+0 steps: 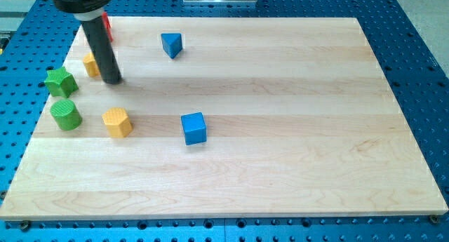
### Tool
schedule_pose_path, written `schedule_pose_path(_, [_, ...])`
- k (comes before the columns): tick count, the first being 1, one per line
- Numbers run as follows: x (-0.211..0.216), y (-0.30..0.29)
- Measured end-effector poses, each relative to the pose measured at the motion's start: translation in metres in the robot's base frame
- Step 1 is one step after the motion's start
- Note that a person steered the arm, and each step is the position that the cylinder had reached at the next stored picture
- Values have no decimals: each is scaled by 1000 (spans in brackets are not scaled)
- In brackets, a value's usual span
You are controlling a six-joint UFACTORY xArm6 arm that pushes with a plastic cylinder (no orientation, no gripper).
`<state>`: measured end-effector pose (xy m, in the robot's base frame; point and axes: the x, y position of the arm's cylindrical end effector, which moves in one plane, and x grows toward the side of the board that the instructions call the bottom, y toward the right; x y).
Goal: Nudge the blue cube
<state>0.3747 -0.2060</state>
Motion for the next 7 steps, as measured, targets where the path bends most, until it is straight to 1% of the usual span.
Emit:
schedule_pose_path(3, [-15, 1])
schedule_pose_path(4, [23, 98])
schedule_pose_path(5, [79, 184])
schedule_pose_path(6, [108, 191])
schedule_pose_path(7, [123, 201])
